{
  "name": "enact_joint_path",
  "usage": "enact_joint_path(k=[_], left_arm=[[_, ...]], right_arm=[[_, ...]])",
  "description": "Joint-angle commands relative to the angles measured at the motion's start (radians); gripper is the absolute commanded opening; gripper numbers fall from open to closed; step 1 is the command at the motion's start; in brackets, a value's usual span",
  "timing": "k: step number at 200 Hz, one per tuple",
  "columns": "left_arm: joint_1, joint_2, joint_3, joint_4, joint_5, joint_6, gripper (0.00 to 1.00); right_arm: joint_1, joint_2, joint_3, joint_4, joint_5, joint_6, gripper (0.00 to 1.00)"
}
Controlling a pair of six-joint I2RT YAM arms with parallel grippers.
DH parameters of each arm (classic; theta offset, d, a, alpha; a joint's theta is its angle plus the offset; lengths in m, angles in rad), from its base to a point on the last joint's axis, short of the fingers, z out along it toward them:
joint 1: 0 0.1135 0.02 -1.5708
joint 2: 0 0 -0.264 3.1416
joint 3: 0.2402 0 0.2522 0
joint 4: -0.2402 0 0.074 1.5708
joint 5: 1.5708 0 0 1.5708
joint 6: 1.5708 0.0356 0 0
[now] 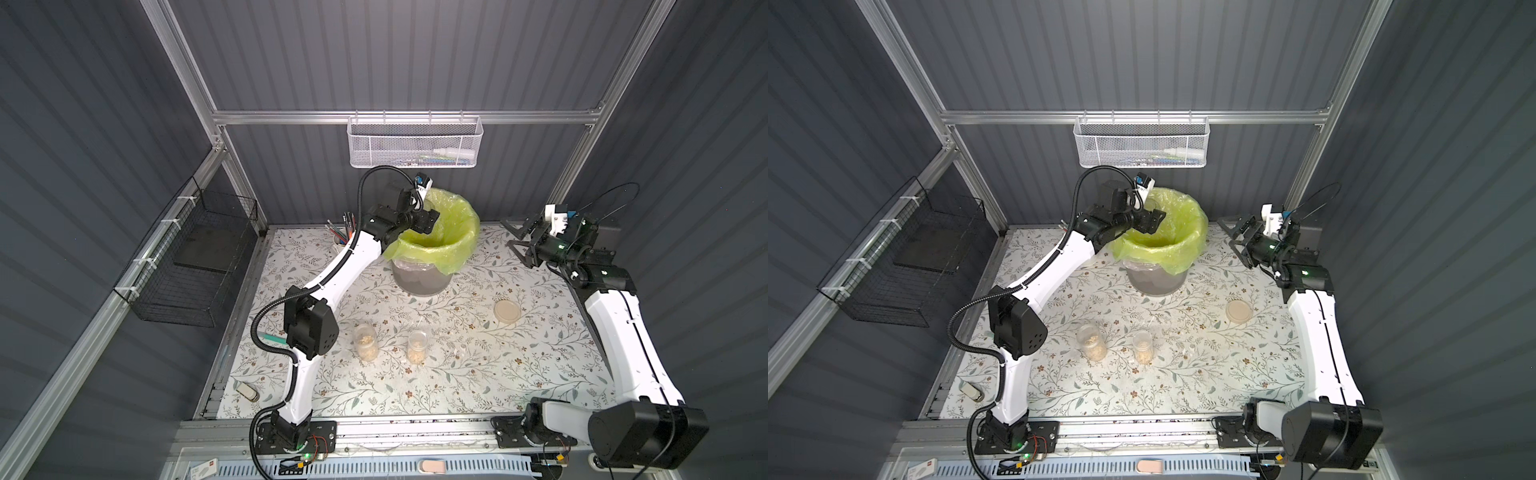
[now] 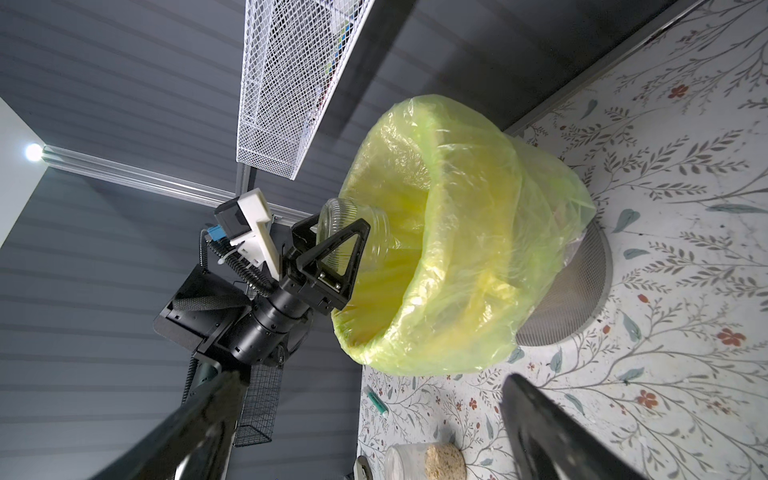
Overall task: Empty expired oatmeal from jars
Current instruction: Move the trash bin to the center of the board.
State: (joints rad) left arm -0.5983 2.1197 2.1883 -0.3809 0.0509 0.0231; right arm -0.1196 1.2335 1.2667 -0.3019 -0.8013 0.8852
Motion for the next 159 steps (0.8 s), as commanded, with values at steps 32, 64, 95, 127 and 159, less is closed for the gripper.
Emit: enact_joint_path(k=[32, 64, 95, 127, 159], left_arm=[[0.077, -0.098, -0.175, 0.334, 0.213, -0.324, 0.42], [0.058, -0.045, -0.079, 0.256, 0.202, -0.379, 0.36], [0.098, -0.109, -0.168, 0.411, 0.179, -0.584, 0.4], [0.103, -0.122, -0.191, 0.481, 0.209, -0.801, 0.39], [0.104, -0.159, -0.246, 0.562, 0.209, -0.961, 0.4]], right_arm=[[0.011, -0.005, 0.024, -0.002, -0.003, -0.031, 0.99], [0.013, 0.003, 0.025, 0.005, -0.009, -0.026, 0.99], [0.016, -0.003, 0.01, 0.024, -0.005, -0.016, 0.99], [0.036, -0.002, 0.018, 0.015, 0.014, -0.013, 0.99], [0.066, 0.003, 0.027, 0.004, 0.023, -0.01, 0.99]])
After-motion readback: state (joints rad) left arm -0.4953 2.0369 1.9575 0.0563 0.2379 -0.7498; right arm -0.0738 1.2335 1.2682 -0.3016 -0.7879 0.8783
